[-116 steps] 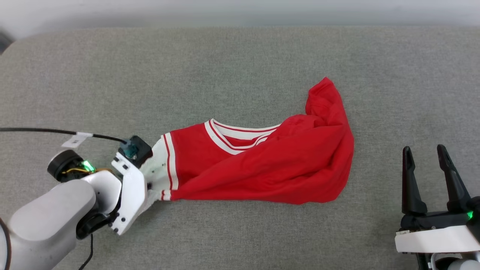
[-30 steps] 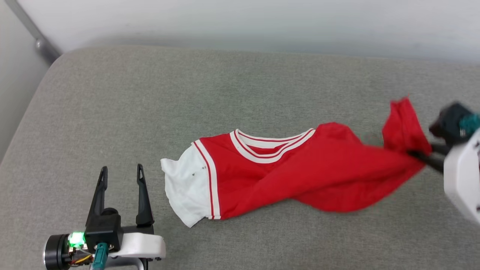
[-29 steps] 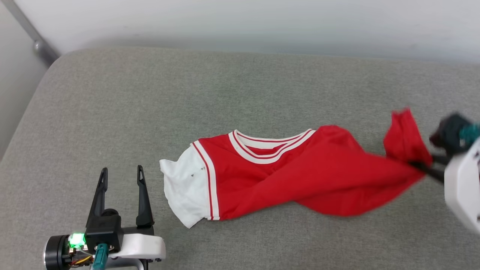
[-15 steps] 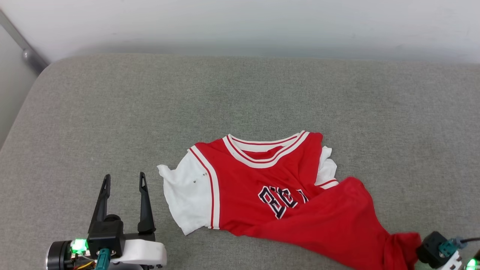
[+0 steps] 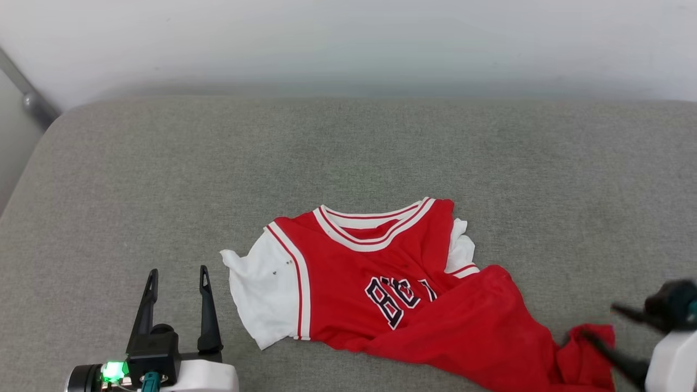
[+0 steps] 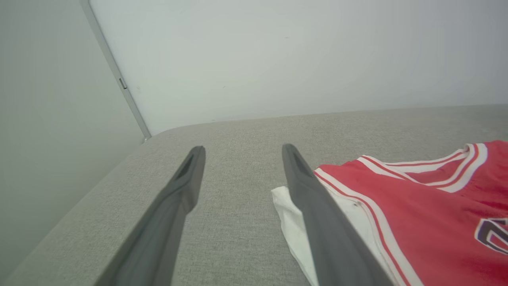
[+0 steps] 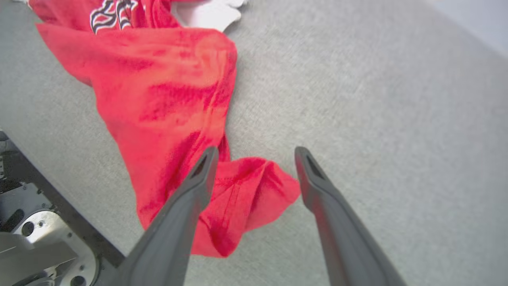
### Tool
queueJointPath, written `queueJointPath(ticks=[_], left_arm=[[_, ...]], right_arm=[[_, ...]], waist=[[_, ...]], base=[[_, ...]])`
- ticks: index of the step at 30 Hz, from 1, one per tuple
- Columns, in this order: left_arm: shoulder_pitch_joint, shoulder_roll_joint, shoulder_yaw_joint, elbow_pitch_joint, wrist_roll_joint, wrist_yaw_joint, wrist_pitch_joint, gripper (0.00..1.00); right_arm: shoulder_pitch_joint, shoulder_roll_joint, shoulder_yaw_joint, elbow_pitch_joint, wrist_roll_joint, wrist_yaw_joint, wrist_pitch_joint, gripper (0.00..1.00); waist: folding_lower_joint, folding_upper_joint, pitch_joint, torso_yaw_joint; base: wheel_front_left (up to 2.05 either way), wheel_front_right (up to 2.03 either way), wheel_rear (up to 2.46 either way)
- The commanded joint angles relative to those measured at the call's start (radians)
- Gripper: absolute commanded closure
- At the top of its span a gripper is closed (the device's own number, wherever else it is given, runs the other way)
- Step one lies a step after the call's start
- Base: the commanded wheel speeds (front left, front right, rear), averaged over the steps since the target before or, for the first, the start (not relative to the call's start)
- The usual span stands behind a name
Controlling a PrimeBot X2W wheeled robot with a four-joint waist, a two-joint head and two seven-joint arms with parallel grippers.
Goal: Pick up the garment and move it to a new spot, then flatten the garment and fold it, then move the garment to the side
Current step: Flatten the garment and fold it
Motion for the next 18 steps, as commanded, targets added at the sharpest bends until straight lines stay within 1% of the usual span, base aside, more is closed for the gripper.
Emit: queueJointPath(ticks=[1,4,7,8,9,11,14,18], left_arm=[[0.012,0.001,0.003,0.000,0.004,-0.003,-0.003,0.00],[0.005,-0.002,-0.002,0.001,0.008,-0.007,-0.003,0.00],[-0.014,-0.005,-0.011,-0.001,0.013,-0.014,-0.003,0.00],[-0.014,-0.005,-0.011,-0.001,0.013,-0.014,-0.003,0.00],[-0.020,-0.006,-0.014,-0.001,0.013,-0.015,-0.003,0.00],[-0.033,-0.008,-0.018,-0.003,0.013,-0.018,-0.003,0.00],[-0.053,-0.014,-0.025,-0.006,0.016,-0.022,-0.003,0.00],[-0.083,-0.023,-0.036,-0.012,0.018,-0.025,-0.003,0.00]], right_arm=[[-0.012,-0.011,-0.050,-0.044,-0.020,-0.001,0.022,0.00],[-0.061,-0.021,-0.132,-0.140,-0.045,-0.001,0.082,0.00],[-0.142,-0.047,-0.149,-0.220,-0.056,-0.001,0.163,0.00],[-0.142,-0.047,-0.149,-0.220,-0.056,-0.001,0.163,0.00],[-0.176,-0.054,-0.141,-0.239,-0.051,-0.001,0.191,0.00],[-0.260,-0.069,-0.107,-0.265,-0.034,-0.001,0.257,0.00],[-0.400,-0.091,-0.010,-0.277,-0.002,-0.001,0.375,0.00],[-0.601,-0.063,0.156,-0.229,0.043,-0.001,0.546,0.00]], waist=[[0.0001,0.0000,-0.003,-0.002],[0.0001,0.0000,0.001,0.001],[0.0001,0.0000,0.017,0.011],[0.0001,0.0000,0.017,0.011],[0.0001,0.0000,0.023,0.016],[0.0001,0.0000,0.040,0.027],[0.0001,0.0000,0.068,0.048],[0.0001,0.0000,0.111,0.078]], base=[[0.00,0.00,0.00],[0.00,0.00,0.00],[0.00,0.00,0.00],[0.00,0.00,0.00],[0.00,0.00,0.00],[0.00,0.00,0.00],[0.00,0.00,0.00],[0.00,0.00,0.00]])
